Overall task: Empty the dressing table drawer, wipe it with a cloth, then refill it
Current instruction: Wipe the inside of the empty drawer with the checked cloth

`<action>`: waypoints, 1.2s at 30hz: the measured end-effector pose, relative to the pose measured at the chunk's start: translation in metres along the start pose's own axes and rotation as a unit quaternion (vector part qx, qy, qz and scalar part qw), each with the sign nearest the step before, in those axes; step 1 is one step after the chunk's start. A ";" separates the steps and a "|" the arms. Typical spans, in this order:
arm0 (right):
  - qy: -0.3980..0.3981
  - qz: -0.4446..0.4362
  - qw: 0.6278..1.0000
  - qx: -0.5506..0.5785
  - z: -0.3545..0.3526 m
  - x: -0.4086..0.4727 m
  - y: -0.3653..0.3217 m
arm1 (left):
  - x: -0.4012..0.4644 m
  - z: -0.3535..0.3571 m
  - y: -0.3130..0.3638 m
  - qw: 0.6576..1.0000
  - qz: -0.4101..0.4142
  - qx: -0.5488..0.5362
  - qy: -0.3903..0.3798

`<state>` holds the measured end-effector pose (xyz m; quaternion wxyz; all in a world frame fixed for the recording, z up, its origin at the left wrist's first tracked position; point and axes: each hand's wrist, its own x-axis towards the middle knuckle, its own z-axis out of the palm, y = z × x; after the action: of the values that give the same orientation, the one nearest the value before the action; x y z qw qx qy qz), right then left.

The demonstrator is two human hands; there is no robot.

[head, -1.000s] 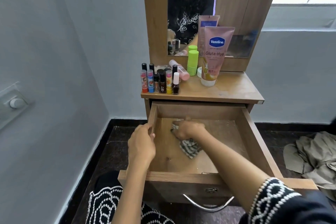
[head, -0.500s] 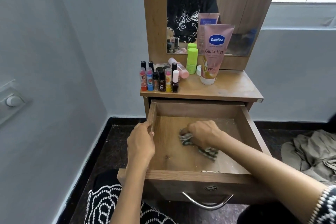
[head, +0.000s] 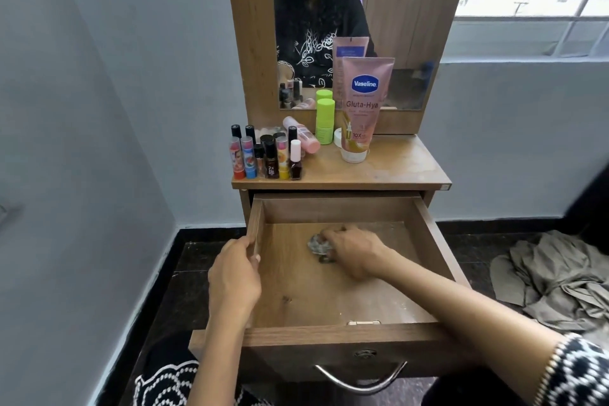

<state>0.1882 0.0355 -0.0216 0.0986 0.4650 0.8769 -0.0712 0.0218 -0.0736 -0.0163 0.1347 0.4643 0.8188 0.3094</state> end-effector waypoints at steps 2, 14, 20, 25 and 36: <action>0.006 0.057 0.998 -0.003 0.000 -0.004 0.020 | 0.000 -0.001 0.001 1.000 -0.001 -0.002 0.001; 0.024 0.030 0.999 0.003 0.004 -0.013 0.057 | 0.000 -0.002 0.002 1.000 0.005 0.020 -0.005; 0.100 0.122 0.987 0.036 -0.004 0.000 0.053 | 0.000 -0.002 0.003 1.000 0.004 0.025 -0.006; 0.133 0.092 0.987 0.002 -0.001 0.004 0.047 | 0.000 -0.002 0.005 1.000 0.002 0.023 -0.005; 0.130 -0.036 0.988 -0.069 0.013 0.029 0.002 | -0.001 -0.003 0.005 1.000 0.001 0.016 -0.010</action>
<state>0.1751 0.0568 -0.0407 0.0129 0.4309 0.9011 0.0470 0.0241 -0.0733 -0.0111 0.1348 0.4706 0.8216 0.2922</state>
